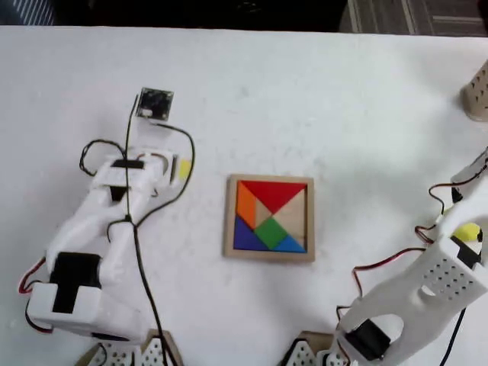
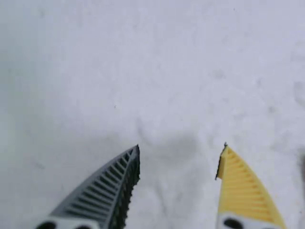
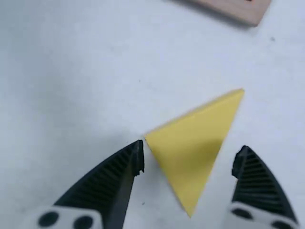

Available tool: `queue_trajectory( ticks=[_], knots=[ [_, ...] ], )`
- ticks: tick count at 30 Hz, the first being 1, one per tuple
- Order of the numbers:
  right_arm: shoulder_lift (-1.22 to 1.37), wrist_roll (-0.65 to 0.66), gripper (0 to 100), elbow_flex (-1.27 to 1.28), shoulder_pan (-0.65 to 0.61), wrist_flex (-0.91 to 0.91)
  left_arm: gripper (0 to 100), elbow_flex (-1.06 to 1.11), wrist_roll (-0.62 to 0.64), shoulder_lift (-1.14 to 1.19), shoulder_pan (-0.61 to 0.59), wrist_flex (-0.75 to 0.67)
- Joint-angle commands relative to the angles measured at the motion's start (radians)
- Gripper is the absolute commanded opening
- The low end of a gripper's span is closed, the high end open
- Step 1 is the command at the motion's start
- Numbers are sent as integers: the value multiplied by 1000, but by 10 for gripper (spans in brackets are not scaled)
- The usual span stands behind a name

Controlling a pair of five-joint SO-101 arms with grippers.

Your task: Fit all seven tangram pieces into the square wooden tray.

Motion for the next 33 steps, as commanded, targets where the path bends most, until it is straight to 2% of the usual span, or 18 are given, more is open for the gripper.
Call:
queue_trajectory(
  ticks=[1, 12, 19, 24, 27, 33],
  knots=[
    [18, -12, 293, -20, -13, -18, 286, -31, -15, -51, -10, 17],
    [102, -15, 293, -26, -16, -71, 286, -31, -15, -51, -10, 17],
    [110, -15, 288, -18, -71, -73, 286, -31, -15, -51, -10, 17],
    [111, -12, 187, -23, -97, -74, 286, -31, -15, -51, -10, 17],
    [107, -6, 162, -26, -127, -79, 286, -31, -15, -51, -10, 17],
    [105, 184, 160, -28, -243, -81, 286, -29, -15, -51, -12, 17]
  ],
)
